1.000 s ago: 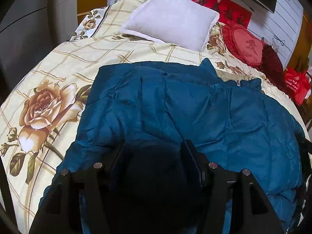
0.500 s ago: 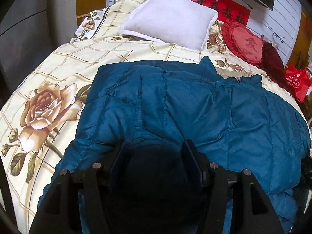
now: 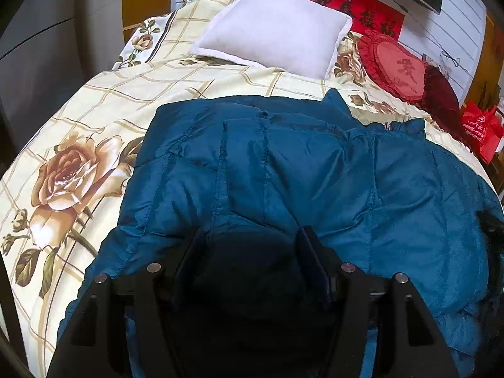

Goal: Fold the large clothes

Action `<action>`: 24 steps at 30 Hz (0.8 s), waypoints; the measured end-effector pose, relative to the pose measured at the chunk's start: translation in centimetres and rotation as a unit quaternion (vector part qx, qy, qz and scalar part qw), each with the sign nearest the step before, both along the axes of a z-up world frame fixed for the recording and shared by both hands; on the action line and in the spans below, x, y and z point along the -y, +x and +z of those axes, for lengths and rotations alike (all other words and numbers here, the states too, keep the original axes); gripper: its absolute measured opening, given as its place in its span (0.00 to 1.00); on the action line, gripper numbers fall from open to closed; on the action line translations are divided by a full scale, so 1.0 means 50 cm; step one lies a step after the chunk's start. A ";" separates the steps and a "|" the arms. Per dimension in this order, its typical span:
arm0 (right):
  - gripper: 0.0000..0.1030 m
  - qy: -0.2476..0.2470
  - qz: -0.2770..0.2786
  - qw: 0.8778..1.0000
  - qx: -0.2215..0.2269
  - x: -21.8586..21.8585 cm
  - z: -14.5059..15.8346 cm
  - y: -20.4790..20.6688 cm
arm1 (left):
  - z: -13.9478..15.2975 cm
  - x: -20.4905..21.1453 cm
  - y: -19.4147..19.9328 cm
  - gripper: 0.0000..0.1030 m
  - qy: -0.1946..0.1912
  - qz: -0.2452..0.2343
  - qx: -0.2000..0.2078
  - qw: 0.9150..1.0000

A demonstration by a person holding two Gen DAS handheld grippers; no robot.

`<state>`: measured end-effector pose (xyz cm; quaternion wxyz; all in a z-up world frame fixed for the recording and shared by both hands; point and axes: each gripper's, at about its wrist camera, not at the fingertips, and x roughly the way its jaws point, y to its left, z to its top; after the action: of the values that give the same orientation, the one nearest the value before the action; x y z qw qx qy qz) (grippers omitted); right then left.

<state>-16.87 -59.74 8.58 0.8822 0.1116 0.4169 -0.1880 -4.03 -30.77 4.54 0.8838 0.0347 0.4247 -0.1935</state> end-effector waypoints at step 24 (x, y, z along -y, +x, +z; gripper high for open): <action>0.81 0.008 0.002 1.000 0.016 -0.043 0.034 -0.180 | 0.048 -0.060 -0.072 0.48 0.007 -0.008 0.026 1.000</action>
<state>-25.85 -57.60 10.26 0.8883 0.1208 0.4044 -0.1813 -7.65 -27.78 6.95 0.8924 0.0495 0.4031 -0.1966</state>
